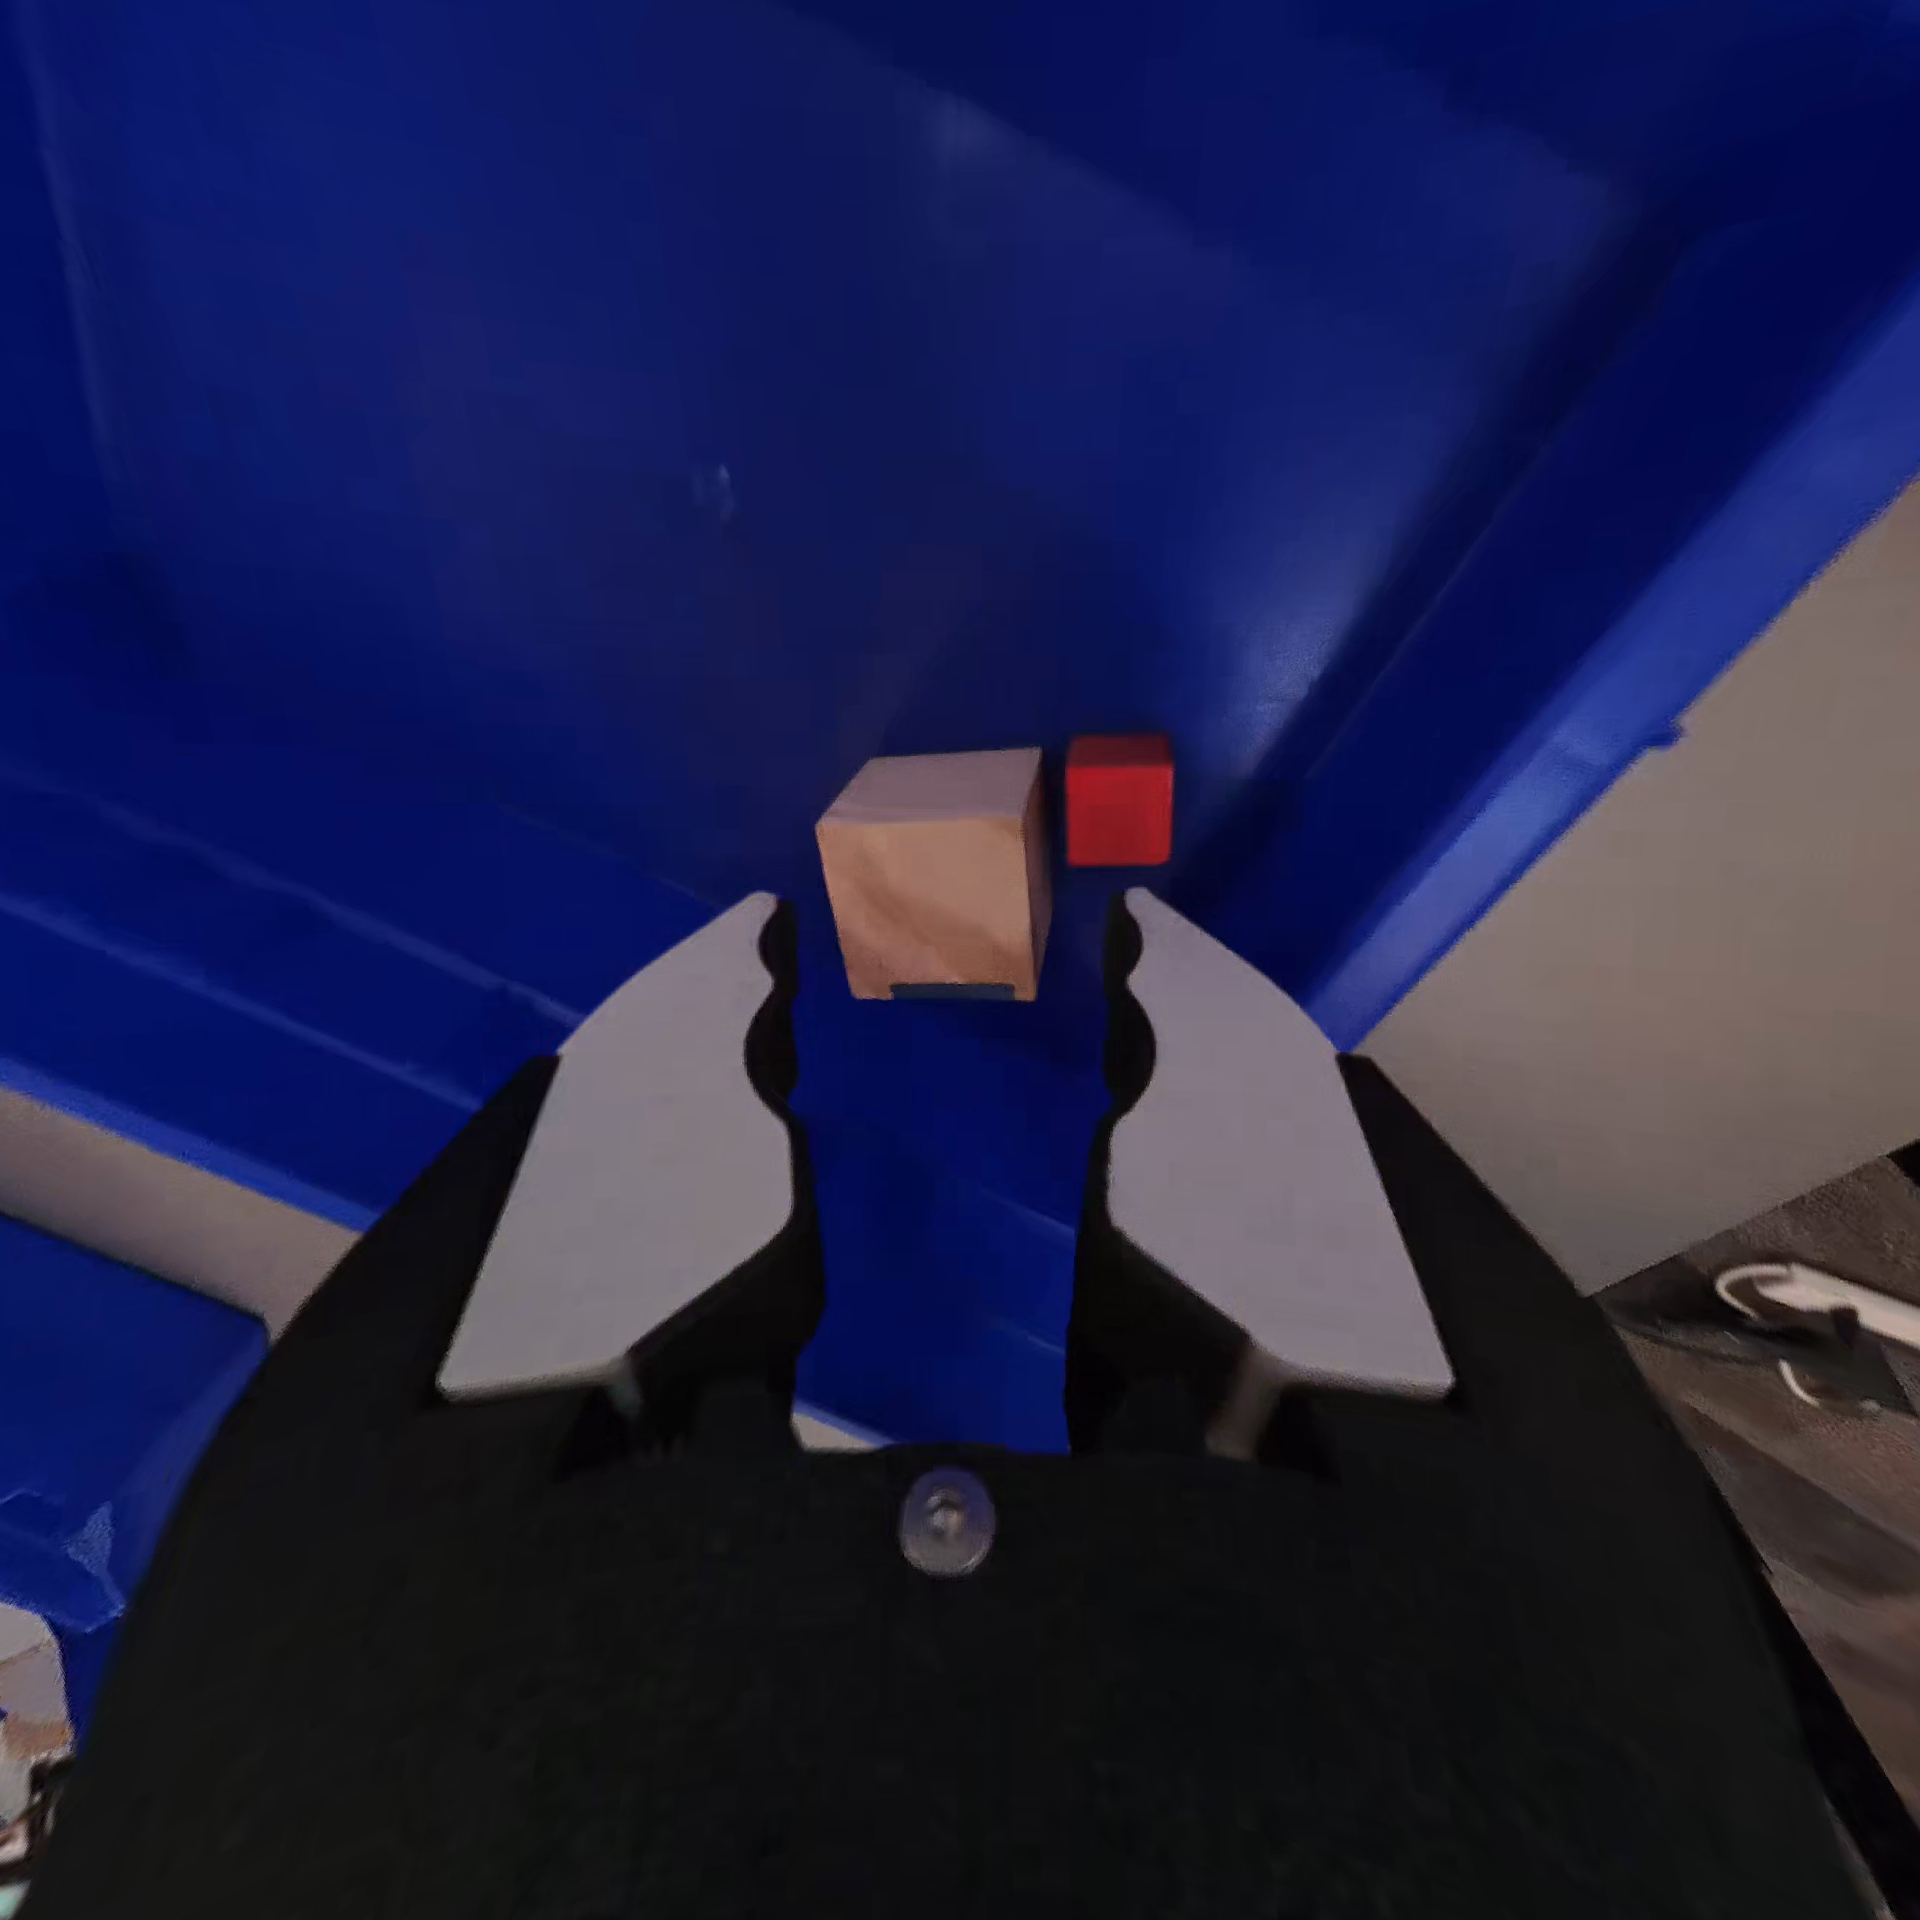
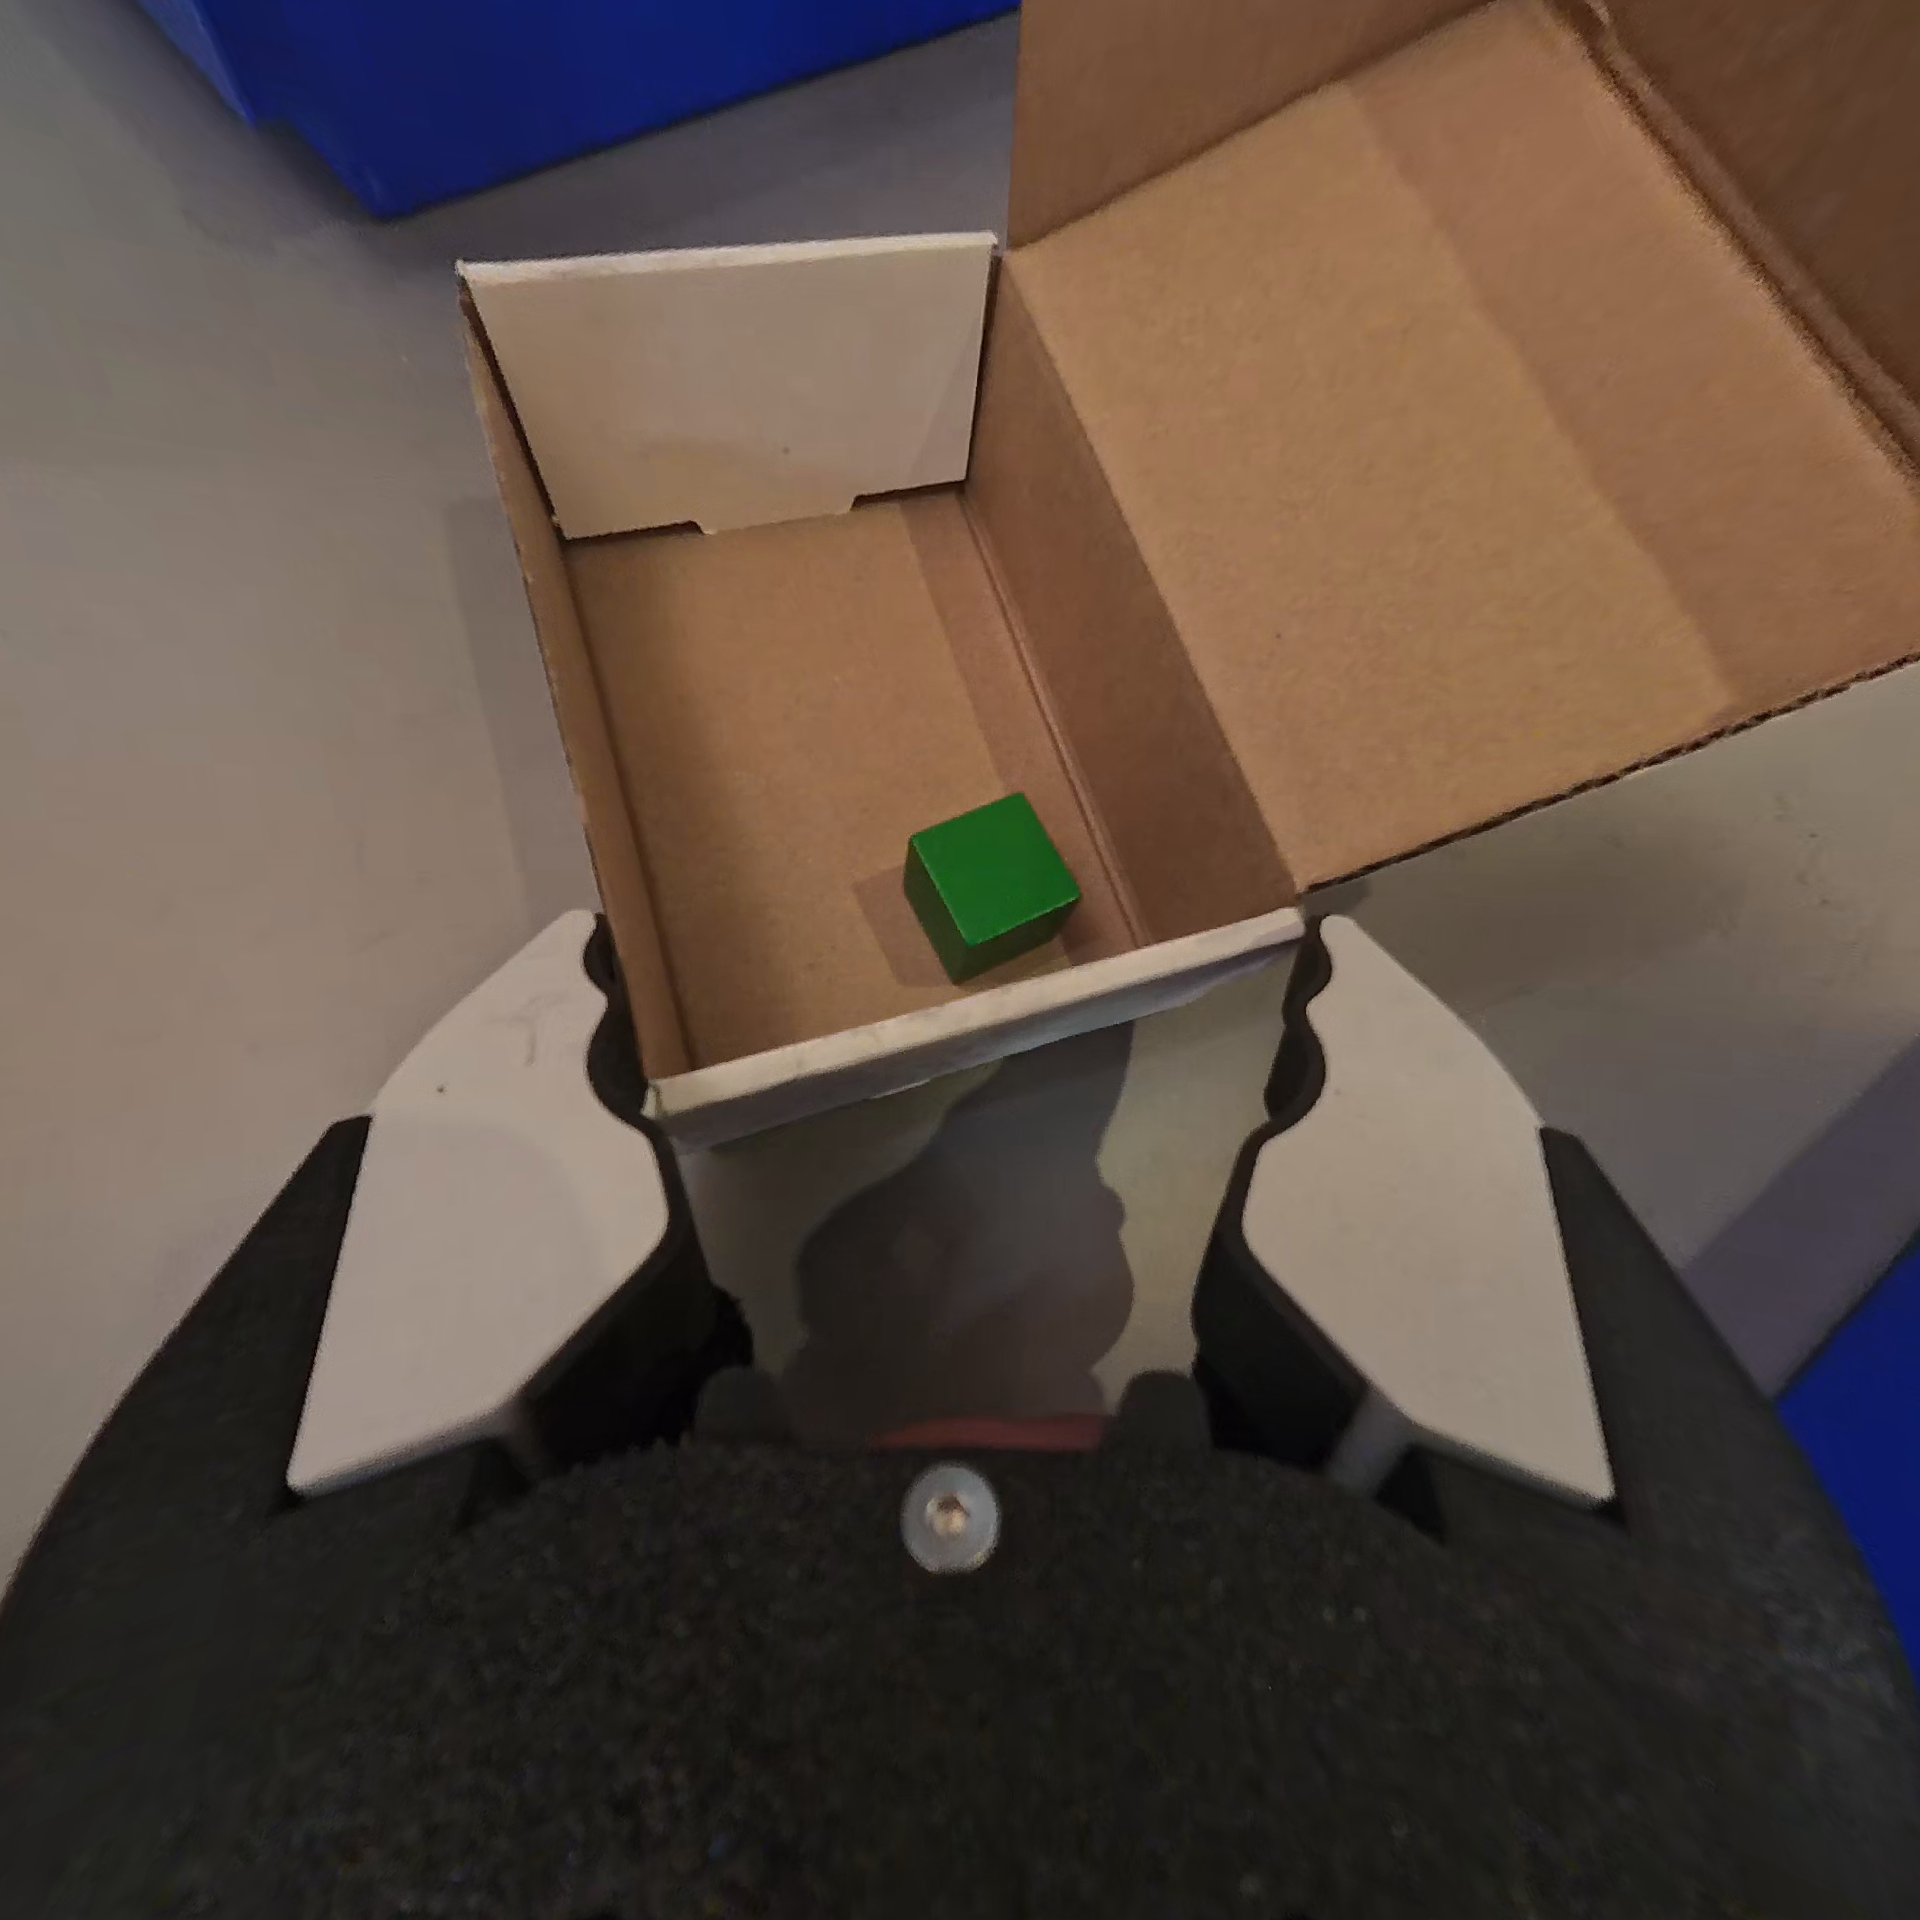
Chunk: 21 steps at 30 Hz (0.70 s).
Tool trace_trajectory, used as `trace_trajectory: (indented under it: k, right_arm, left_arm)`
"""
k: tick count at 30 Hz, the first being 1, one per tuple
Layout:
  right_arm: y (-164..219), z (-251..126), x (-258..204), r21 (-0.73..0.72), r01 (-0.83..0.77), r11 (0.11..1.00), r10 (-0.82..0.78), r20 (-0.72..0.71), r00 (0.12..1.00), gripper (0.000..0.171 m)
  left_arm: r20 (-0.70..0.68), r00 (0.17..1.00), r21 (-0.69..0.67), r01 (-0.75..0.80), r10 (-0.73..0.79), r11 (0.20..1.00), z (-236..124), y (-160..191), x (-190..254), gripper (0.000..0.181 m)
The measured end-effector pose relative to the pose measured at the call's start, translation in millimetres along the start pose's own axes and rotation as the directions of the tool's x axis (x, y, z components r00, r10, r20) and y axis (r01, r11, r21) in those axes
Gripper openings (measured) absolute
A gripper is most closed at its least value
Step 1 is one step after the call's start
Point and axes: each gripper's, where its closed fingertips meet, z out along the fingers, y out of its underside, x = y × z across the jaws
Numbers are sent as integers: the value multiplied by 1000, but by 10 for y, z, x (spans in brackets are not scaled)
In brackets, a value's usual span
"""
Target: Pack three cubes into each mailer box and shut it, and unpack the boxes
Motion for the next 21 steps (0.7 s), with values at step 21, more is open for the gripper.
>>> trace_trajectory:
  k: [21]
  right_arm:
    - [5,-2,0,3,1,1000,-1,-5,1000,118]
  left_arm:
    - [119,912,361,-408,393,838,-1259,-1744,924,43]
